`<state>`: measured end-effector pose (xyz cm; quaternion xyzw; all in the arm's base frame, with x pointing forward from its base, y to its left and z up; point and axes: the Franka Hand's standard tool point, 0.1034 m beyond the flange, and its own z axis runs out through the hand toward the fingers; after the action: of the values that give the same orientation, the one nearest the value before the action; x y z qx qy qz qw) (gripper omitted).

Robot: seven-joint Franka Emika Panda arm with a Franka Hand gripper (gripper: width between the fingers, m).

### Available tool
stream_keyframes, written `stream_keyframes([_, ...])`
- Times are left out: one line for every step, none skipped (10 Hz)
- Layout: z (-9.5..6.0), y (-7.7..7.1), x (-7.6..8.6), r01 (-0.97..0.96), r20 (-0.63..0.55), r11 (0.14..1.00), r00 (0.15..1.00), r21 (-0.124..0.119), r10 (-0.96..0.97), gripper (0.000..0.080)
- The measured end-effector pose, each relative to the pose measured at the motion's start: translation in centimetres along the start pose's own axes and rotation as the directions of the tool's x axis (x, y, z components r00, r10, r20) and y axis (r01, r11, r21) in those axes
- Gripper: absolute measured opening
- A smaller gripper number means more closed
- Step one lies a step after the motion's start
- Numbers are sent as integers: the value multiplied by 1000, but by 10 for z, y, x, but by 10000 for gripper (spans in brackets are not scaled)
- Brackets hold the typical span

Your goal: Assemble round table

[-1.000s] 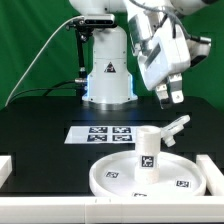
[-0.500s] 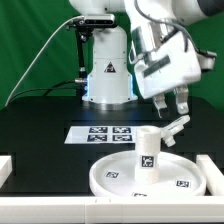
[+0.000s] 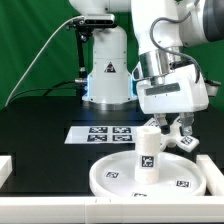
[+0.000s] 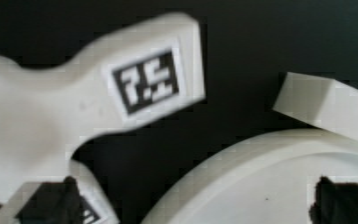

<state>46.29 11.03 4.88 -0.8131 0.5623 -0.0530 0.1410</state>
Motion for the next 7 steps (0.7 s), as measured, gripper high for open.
stream_keyframes([1,0,-1,11,1,1000,1000,-1,-11,649])
stream_keyframes([4,1,-8,173,9,985,985,-10,-173,649])
stream_keyframes([11,6,-18,239,24,971,971,-22,-238,649])
stream_keyframes([21,13,-30,305,48,952,952,-38,-303,649])
stream_keyframes([23,17,-32,293,38,955,956,-44,-291,649])
stream_keyframes([18,16,-30,274,1,961,962,-33,-275,649])
stream_keyframes([19,16,-32,276,13,960,961,-35,-276,649])
